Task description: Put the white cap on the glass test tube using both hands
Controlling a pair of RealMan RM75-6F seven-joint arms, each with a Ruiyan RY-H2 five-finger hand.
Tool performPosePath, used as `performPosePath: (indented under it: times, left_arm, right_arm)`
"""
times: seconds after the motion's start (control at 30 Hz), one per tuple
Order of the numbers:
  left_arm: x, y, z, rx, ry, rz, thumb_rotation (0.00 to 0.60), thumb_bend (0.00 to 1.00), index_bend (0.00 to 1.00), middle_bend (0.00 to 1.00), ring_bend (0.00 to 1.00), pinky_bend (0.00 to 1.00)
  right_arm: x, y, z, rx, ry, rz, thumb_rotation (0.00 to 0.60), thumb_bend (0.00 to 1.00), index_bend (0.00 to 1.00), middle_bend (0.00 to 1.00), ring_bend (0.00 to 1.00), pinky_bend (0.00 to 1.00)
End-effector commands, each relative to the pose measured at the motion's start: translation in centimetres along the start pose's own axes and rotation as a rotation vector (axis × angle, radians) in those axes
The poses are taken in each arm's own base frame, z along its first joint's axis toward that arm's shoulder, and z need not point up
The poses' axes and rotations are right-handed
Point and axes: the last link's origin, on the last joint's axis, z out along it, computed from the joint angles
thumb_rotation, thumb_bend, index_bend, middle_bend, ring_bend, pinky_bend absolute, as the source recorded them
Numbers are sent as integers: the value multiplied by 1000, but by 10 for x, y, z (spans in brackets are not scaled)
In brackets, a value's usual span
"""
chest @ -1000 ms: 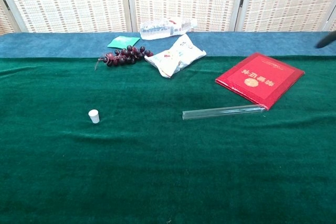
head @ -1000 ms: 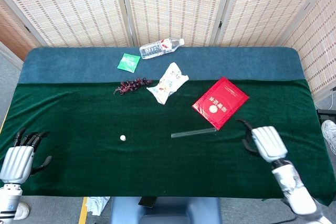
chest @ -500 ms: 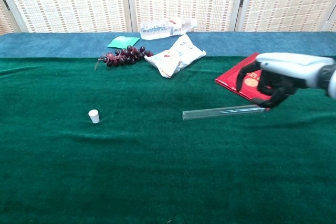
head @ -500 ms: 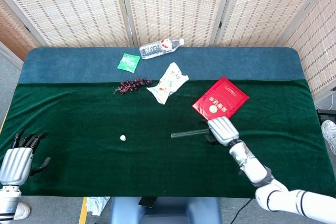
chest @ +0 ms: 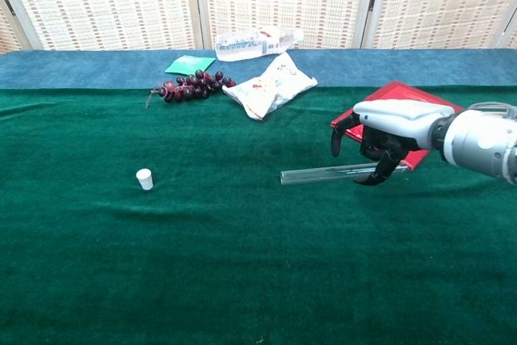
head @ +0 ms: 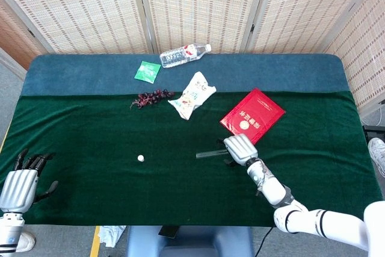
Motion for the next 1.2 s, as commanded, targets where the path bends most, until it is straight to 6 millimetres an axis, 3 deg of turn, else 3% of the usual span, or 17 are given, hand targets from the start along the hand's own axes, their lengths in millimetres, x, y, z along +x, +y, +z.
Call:
performPosePath:
  times: [0.03,0.73,1.2]
  left_arm:
    - [0,0,1,-1,-2,-5,600,350,214,319,232,50]
    - [-1,-3,0,11,-7,-13,600,350,203,319,230,50]
    - [1,-4,3,12,-1,-21,600,350,203,319,229,51]
  right_arm:
    - [-3,-3,6,-14,8,-3,600,333,398,962,1000,1000]
    - [-16,-1,22,-53,3,54,600,333,472,963,1000,1000]
    - [-14,-2,27,-55,22,68,600,333,563,967,1000,1000]
